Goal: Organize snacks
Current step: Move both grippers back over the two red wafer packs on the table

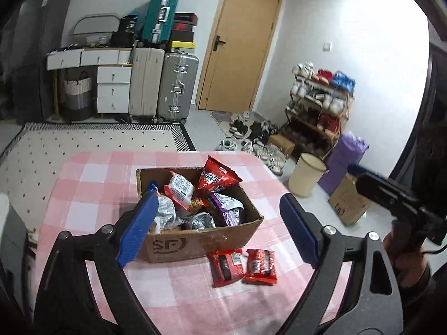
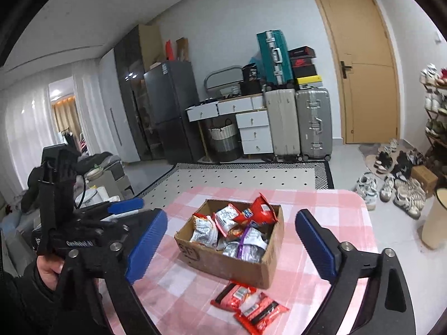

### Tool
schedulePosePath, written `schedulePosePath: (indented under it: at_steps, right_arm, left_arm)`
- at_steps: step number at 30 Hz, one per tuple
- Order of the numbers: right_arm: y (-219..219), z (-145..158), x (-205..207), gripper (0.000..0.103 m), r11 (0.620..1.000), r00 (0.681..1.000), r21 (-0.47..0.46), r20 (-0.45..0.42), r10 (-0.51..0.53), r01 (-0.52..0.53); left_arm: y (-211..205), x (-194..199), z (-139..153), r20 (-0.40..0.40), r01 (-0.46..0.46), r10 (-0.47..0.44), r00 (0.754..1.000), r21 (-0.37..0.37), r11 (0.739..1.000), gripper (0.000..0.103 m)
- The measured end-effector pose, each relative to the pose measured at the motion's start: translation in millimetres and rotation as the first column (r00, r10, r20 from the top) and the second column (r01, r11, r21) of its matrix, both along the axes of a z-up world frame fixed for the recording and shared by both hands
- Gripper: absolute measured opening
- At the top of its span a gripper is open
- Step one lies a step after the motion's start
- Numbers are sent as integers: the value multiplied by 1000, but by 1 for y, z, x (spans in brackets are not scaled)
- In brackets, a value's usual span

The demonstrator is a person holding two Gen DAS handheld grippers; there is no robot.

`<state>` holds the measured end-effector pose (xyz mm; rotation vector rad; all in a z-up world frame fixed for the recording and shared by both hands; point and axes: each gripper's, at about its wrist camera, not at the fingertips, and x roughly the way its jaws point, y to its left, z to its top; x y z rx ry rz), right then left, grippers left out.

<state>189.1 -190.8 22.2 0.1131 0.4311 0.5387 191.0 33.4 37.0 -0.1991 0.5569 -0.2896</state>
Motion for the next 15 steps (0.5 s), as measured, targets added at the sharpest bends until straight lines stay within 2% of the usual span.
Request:
schedulePosePath:
  at_steps: [1,4,9,15]
  right_arm:
    - [-5,-2,-5,97,1000,1000,14,-8,-4,4]
    - [-17,-7,-15,97,999,1000,31,-24,-20,21]
    - [-29,-22,-27,97,999,998,39,-61,-33,36]
    - [-26,-60,-29,97,998,989,4,-133,-61,62]
  left_arm:
    - [2,-5,0,5,-4,4,1000,-12,1000,89]
    - [7,-22,-2,20,-16,16,1000,-13,1000,103]
    - [5,-35,-15,11,0,0,1000,0,1000,103]
    - [2,-46,-42,-27,0,0,1000,12,1000,103]
